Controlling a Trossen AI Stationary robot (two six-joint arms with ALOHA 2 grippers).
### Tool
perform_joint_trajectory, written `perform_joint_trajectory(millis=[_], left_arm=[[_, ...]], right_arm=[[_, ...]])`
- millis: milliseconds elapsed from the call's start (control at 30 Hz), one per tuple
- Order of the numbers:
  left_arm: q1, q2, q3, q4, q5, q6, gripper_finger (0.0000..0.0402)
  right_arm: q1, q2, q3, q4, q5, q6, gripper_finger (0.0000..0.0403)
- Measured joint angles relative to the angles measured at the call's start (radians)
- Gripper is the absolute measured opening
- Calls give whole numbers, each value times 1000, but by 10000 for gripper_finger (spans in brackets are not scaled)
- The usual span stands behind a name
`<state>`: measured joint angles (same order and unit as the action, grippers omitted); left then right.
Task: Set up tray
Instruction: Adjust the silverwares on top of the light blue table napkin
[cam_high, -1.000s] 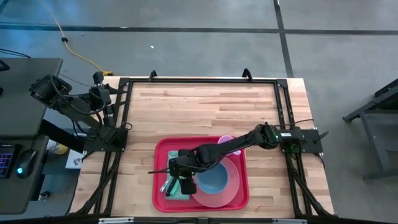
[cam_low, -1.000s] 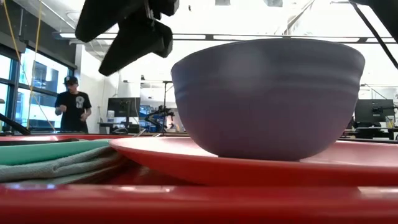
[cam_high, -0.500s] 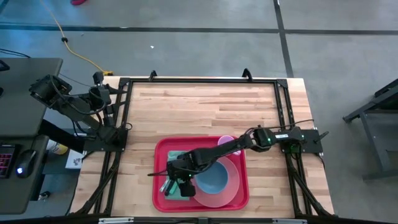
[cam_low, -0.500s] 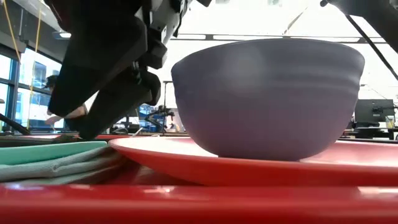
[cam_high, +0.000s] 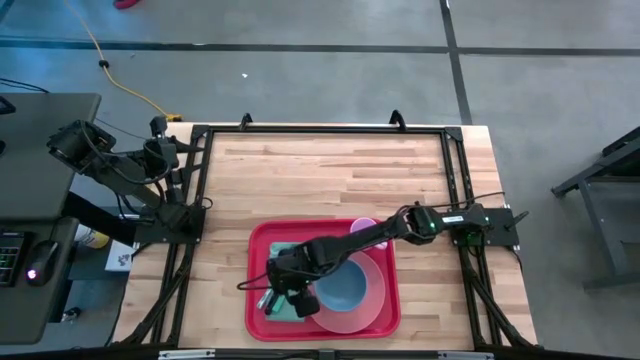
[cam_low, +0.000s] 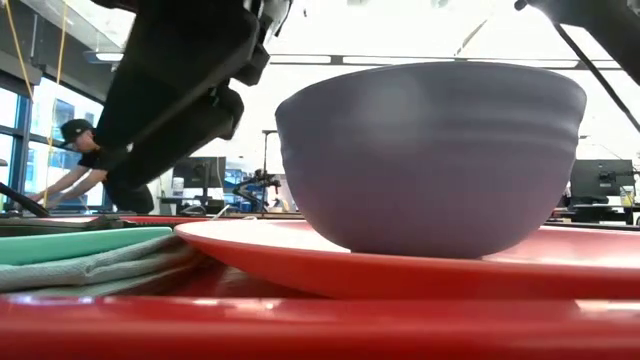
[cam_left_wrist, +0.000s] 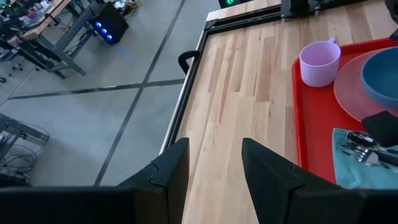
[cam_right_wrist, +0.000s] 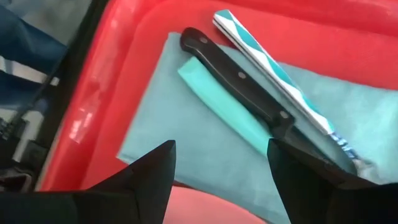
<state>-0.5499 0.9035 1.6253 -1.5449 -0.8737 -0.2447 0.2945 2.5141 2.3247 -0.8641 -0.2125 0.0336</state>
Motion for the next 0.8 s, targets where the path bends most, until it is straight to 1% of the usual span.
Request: perform_joint_trajectory(millis=[167, 433, 500, 633, 800], left_arm=[[0, 0, 0, 0, 8, -18, 177], [0, 0, 0, 0, 8, -40, 177], [0, 0, 0, 0, 8, -47, 177], [0, 0, 0, 1, 8, -49, 177], [0, 0, 0, 1, 9, -52, 177]], right_arm=[[-11, 0, 0, -7, 24, -62, 236], [-47, 2, -1, -19, 30, -72, 234], [-53, 1, -23, -10, 20, -71, 225], [-50, 4, -65, -30, -17, -62, 191], [-36, 0, -93, -17, -7, -65, 152]])
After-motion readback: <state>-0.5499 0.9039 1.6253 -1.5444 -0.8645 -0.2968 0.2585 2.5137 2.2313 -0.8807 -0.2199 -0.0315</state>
